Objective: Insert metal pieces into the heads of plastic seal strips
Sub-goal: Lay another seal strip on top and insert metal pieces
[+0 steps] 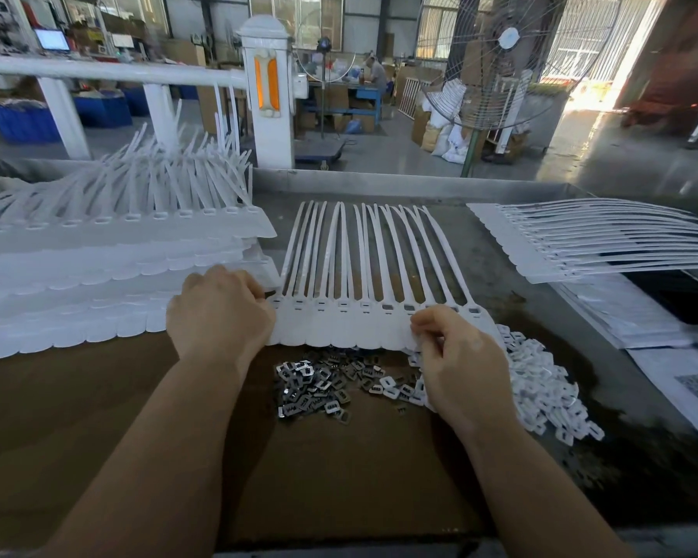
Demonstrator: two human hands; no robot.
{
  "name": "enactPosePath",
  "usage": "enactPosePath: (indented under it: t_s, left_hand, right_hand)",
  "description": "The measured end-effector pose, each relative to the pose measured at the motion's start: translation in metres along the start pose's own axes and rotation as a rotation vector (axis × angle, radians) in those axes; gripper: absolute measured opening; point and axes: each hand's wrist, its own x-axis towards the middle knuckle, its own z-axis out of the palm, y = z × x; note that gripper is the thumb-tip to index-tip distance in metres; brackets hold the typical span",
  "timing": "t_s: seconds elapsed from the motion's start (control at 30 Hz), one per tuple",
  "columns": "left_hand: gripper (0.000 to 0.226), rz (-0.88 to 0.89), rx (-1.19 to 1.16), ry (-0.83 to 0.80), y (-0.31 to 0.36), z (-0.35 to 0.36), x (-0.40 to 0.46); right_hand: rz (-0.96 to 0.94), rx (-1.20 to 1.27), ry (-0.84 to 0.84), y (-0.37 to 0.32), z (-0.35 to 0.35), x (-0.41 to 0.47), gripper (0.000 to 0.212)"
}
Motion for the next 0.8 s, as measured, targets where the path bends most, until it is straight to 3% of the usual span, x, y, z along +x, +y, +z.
enactPosePath:
  t_s: [0.13,0.27,0.37,0.43,0.63,0.73,0.8]
  left_hand:
    - [0.014,0.284,-0.161,0.022,0.013,0.006,-0.007]
    - [0.026,0.62,-0.445,-0.301,0.029,0.008,-0.021]
    - [0.021,0.798,-0.479,-0.478,0.037,0.011,-0.027]
    - [0.012,0.856,-0.441,-0.526,0.039,0.012,-0.029]
    - [0.017,0.89,-0.228,-0.655,0.04,0.017,-0.03]
    - [0.008,0.863,-0.257,-0.67,0.041,0.016,-0.03]
    - [0.017,0.853,-0.292,-0.668,0.041,0.016,-0.03]
  right_hand:
    - [0.004,-0.004,-0.005,-0.001,0.0,0.0,0.017]
    - [0.012,-0.004,-0.003,-0.002,-0.001,0.0,0.016]
    - [0.016,-0.005,-0.003,-0.002,-0.001,0.001,0.016]
    - [0.016,-0.001,-0.011,-0.001,-0.001,0.001,0.016]
    - [0.018,-0.002,-0.002,-0.001,-0.001,0.001,0.016]
    - [0.011,0.001,0.007,-0.001,0.0,0.0,0.016]
    - [0.01,0.004,0.006,0.0,-0.001,0.0,0.015]
